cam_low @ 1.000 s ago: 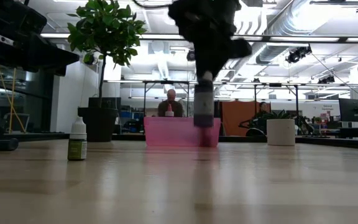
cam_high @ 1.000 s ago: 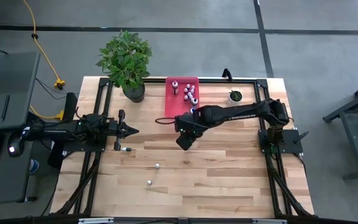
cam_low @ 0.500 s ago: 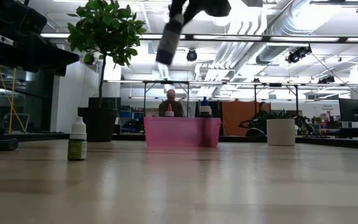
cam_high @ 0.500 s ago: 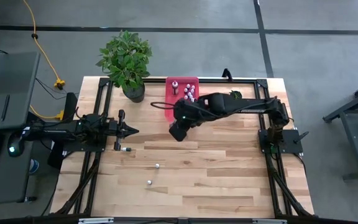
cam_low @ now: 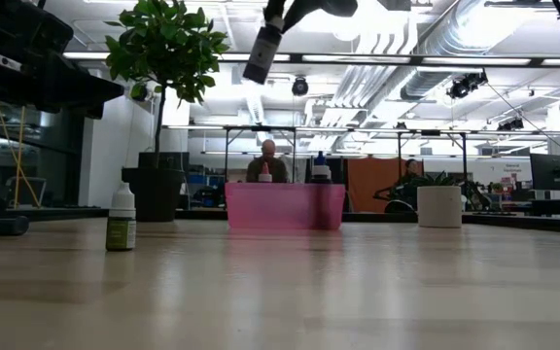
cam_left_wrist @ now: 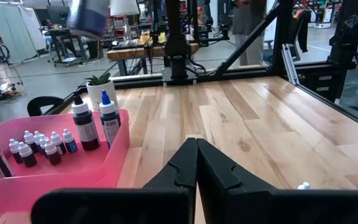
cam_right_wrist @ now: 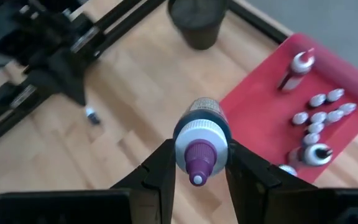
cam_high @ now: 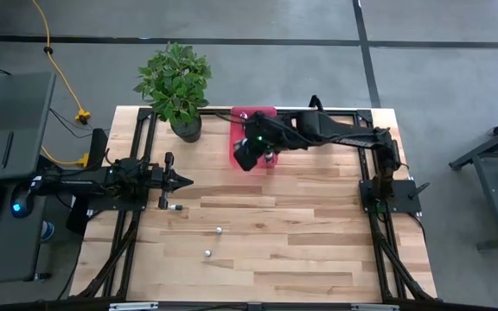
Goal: Pick & Place food coloring
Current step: Put the purple food coloring bottle into the pink bin
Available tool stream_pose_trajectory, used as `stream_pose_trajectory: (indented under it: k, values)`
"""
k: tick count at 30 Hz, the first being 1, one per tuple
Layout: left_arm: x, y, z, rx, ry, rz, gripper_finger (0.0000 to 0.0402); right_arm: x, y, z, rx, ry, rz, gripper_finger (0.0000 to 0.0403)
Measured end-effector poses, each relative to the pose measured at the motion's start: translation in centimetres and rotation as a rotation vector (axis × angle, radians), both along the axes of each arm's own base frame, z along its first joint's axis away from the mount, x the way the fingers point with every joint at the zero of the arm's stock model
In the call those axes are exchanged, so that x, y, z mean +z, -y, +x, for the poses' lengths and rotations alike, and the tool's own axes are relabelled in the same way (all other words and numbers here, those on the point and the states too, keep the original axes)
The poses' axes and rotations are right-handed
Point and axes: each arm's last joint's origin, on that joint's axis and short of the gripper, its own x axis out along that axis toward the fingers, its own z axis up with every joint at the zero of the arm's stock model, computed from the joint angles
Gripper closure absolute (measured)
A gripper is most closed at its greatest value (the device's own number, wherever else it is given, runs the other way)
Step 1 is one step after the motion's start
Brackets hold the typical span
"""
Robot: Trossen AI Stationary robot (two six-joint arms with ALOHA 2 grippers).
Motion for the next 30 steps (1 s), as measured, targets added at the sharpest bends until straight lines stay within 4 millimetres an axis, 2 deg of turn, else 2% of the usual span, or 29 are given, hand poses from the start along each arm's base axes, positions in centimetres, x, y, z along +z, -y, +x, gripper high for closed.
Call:
stream_pose_trajectory:
  k: [6, 16, 19, 24, 30]
  values:
    - [0.0, 0.0, 0.0, 0.000, 0.000, 0.000, 0.0401, -0.3, 2.1, 0.7, -0.052, 0.028, -0.044, 0.0297]
    - [0.0, 0.0, 0.0, 0.000, 0.000, 0.000, 0.0401, -2.3, 6.5, 4.3, -0.104, 0.026, -0.077, 0.0297]
    - [0.0, 0.0, 0.0, 0.000, -0.001, 0.000, 0.0401, -3.8, 8.0, 4.4, -0.125, -0.013, -0.027, 0.0297]
    - [0.0, 0.0, 0.0, 0.000, -0.001, 0.000, 0.0401, -7.8, 10.9, 4.6, -0.182, -0.116, 0.038, 0.0297]
    - [0.0, 0.0, 0.0, 0.000, 0.000, 0.000, 0.0401, -10.8, 13.1, 5.1, -0.201, -0.121, 0.089, 0.0297]
